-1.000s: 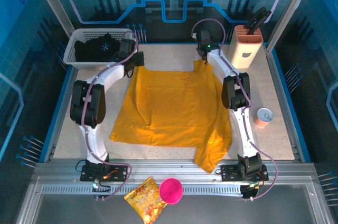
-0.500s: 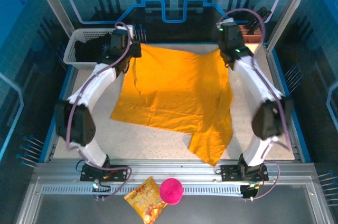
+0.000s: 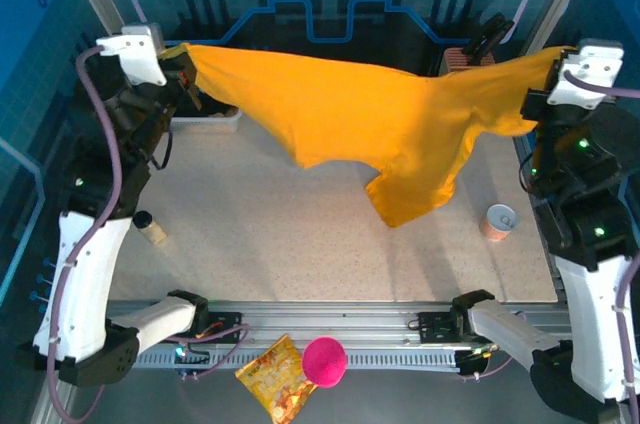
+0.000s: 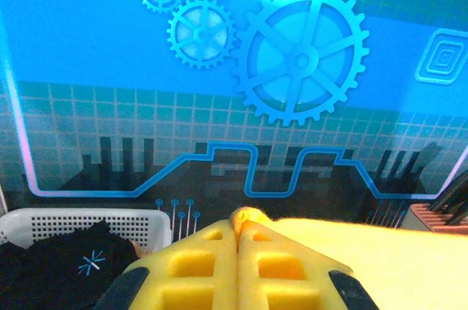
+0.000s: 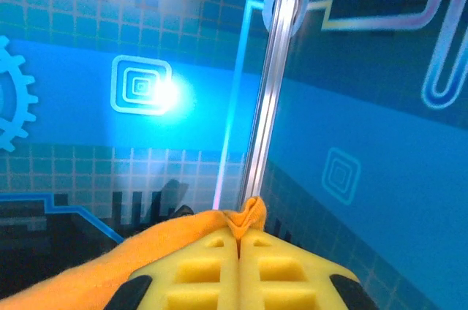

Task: Fold and stack the t-shirts

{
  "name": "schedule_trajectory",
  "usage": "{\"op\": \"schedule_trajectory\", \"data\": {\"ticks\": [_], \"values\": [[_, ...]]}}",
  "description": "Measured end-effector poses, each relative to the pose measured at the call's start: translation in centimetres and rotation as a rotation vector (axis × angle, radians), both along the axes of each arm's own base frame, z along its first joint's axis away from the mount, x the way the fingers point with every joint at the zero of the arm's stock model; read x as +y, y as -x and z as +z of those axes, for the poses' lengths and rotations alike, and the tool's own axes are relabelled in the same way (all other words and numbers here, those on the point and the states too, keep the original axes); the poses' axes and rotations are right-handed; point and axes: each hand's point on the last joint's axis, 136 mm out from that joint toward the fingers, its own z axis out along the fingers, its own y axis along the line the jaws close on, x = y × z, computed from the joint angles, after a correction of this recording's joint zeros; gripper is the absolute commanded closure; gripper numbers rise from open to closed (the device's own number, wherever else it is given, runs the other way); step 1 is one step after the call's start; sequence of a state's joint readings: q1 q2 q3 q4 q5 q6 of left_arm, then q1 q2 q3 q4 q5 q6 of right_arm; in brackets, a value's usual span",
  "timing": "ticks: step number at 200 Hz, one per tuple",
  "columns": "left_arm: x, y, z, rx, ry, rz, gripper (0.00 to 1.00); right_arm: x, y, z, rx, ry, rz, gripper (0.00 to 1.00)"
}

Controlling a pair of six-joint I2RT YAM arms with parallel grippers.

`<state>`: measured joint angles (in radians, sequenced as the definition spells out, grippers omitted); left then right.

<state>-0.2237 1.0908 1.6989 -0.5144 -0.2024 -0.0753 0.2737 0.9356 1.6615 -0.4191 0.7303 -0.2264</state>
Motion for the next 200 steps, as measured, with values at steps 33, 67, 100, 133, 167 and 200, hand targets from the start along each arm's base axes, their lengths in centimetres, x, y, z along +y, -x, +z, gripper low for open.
{"op": "schedule_trajectory", "data": {"ticks": [33, 67, 100, 133, 167, 200], "values": [[0.9, 4.0, 2.0, -0.027, -0.011, 0.0, 1.0, -1.0, 4.3, 2.6, -0.027, 0.011, 0.01, 1.0], [1.5, 7.1, 4.8, -0.085, -0.025, -0.005, 1.0, -2.1, 8.2, 6.6, -0.099, 0.029, -0.001, 1.0], [1.5, 8.0, 6.3, -0.112, -0.04, -0.017, 1.0, -1.9, 7.8, 9.4, -0.104, 0.078, -0.013, 1.0], [1.0, 6.3, 6.0, -0.08, -0.074, -0.019, 1.0, -0.1, 3.1, 9.8, -0.015, 0.182, -0.015, 1.0], [0.2, 2.8, 4.3, -0.012, -0.107, -0.026, 1.0, 3.3, -4.4, 5.8, 0.175, 0.357, -0.027, 1.0], [-1.2, -1.8, -0.1, 0.088, -0.129, -0.048, 1.0, 6.9, -13.1, -1.1, 0.371, 0.502, -0.022, 1.0]]}}
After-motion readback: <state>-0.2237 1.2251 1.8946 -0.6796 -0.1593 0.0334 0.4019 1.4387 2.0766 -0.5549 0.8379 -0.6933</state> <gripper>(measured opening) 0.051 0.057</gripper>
